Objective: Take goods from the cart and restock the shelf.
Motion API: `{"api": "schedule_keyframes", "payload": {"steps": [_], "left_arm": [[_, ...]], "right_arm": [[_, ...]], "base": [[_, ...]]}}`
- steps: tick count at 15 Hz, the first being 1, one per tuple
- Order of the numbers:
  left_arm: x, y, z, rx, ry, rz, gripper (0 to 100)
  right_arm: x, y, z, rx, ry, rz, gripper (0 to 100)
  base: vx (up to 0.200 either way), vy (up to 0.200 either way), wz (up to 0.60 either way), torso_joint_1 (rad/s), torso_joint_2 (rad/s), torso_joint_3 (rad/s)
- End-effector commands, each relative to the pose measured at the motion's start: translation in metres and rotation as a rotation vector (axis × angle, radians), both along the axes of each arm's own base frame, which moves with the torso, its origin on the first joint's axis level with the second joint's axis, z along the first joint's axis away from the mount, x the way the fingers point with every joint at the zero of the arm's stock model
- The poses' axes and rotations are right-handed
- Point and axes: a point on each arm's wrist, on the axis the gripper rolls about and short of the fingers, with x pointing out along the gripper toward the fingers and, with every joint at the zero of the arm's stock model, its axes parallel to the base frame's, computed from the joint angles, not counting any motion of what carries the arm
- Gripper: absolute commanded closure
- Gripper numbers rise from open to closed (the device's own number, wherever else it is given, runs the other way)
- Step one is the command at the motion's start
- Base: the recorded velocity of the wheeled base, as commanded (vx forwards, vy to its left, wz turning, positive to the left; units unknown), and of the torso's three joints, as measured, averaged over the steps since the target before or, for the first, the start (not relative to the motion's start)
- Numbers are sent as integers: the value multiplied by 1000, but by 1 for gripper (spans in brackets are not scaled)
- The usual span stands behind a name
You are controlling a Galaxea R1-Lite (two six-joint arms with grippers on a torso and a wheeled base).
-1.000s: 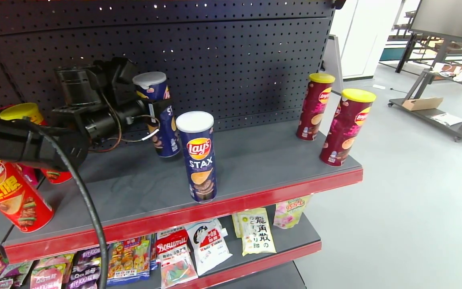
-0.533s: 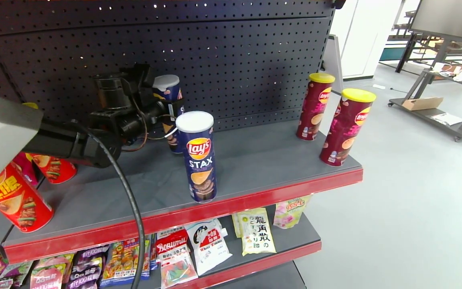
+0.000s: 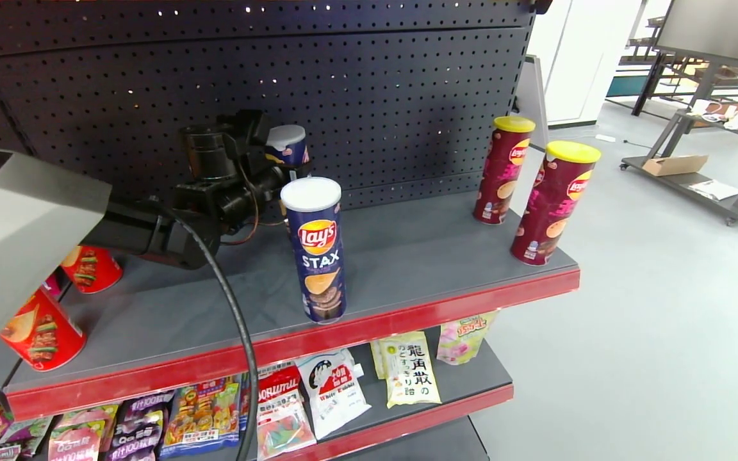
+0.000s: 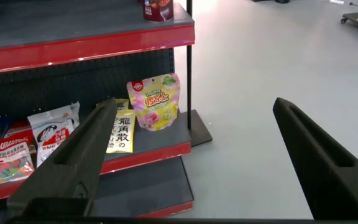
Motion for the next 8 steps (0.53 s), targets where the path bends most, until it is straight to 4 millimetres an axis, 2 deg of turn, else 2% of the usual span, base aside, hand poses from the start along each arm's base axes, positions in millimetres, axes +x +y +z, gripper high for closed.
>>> {"api": "schedule_keyframes", "payload": {"steps": [1, 8], "left_arm": [[2, -2, -1, 2, -2, -5, 100], [4, -3, -6, 32, -4, -5, 100]], "right_arm": [[0, 0, 0, 1, 2, 0, 0], [0, 0, 0, 1, 2, 0, 0]], "base": [[0, 0, 0, 0, 0, 0], [0, 0, 0, 0, 0, 0]]}}
